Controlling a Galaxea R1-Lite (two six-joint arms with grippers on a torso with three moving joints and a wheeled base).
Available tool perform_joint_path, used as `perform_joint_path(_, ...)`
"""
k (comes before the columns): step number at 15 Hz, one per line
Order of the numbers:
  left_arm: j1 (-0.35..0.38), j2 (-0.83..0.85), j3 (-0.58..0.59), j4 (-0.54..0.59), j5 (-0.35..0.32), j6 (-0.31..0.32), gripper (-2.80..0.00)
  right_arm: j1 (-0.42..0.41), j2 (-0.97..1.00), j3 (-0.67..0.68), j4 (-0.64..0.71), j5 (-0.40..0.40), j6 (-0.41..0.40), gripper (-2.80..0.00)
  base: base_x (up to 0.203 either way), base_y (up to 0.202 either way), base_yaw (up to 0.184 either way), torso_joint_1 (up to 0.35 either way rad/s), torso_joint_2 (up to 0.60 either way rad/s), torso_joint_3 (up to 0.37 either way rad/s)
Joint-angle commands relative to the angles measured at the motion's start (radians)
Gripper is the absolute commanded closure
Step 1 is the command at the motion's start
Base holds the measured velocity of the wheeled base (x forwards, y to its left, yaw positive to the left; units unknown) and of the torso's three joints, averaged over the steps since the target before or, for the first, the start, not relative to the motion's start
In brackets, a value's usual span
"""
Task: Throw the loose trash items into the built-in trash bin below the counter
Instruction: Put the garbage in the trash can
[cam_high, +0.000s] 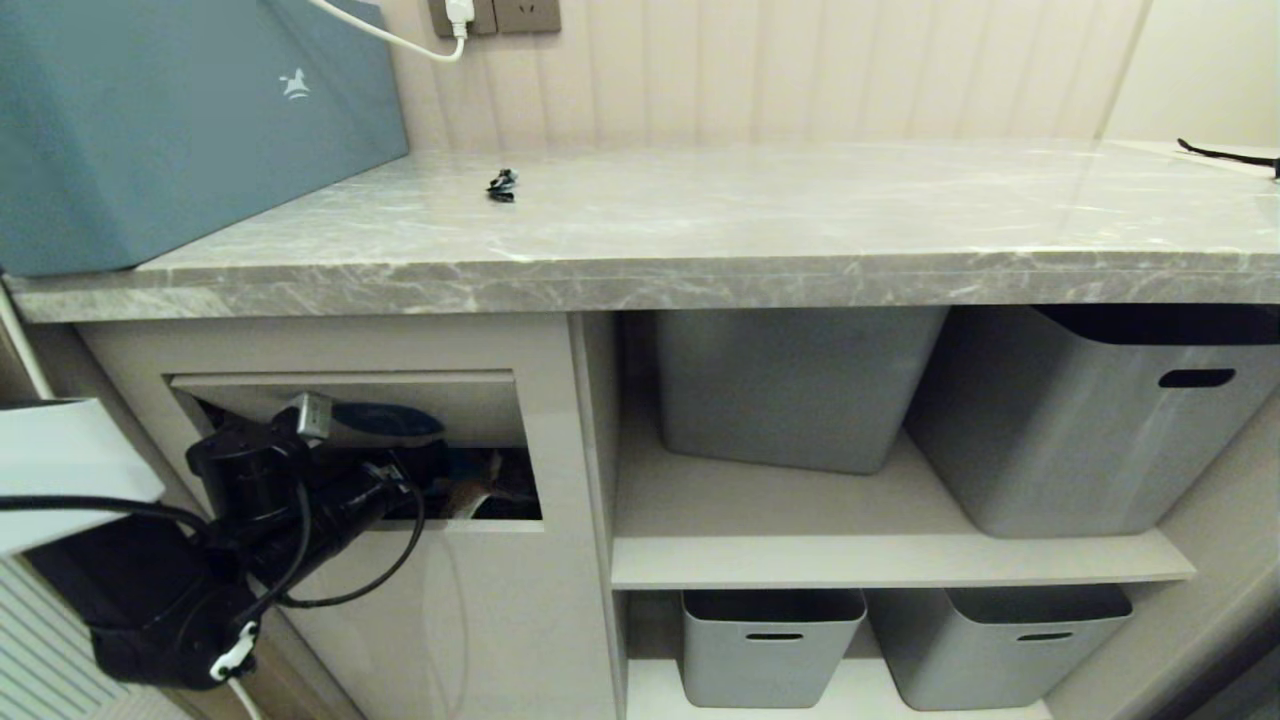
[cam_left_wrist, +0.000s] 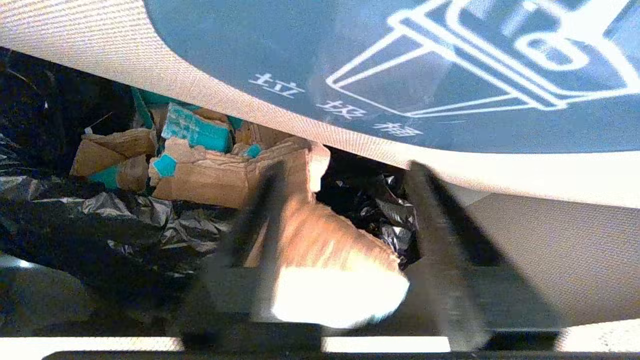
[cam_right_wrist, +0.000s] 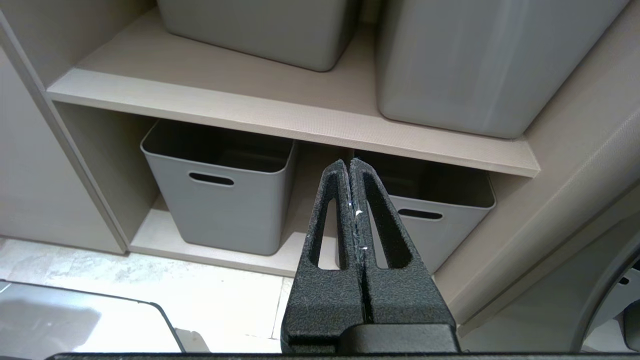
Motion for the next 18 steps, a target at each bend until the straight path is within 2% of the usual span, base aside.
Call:
perform_joint_path(1,0.000,-0.007,0.003,-0.007,-0.001,-0.002,-2.80,0.000,-0.001,0.000,0.001,0.001,-0.001,0.00,0.000,0.000,0.000,0.000,0.00,0.000)
perform_joint_path(3,0.000,-0.014,0.019,-0.006,-0.001,-0.003,-2.80,0.000,0.001,0.000,0.001,0.001,-0.001,0.00,0.000,0.000,0.000,0.000,0.00,0.000)
perform_joint_path(7,-0.011,-0.086,0.161,-0.006,-0.002,-0.002,-2.80,0.001,0.001,0.000,0.001,0.001,-0.001,0.00,0.000,0.000,0.000,0.000,0.00,0.000)
perform_joint_path(11,-0.016,-0.349,0.313,0.005,-0.005,-0.014,-2.80,0.000,0.001,0.000,0.001,0.001,-0.001,0.00,0.000,0.000,0.000,0.000,0.00,0.000)
perform_joint_path(12,-0.016,-0.428,0.355,0.020,-0.005,-0.014,0.00,0.000,-0.001,0.000,0.001,0.001,-0.001,0.00,0.000,0.000,0.000,0.000,0.00,0.000)
perform_joint_path(16,-0.014,-0.780,0.456,0.168,-0.004,-0.006,0.00,0.000,0.001,0.000,0.001,0.001,-0.001,0.00,0.000,0.000,0.000,0.000,0.00,0.000)
perform_joint_path(18,-0.010,-0.989,0.447,0.348,-0.001,0.071,0.00,0.000,-0.001,0.000,0.001,0.001,0.000,0.00,0.000,0.000,0.000,0.000,0.00,0.000)
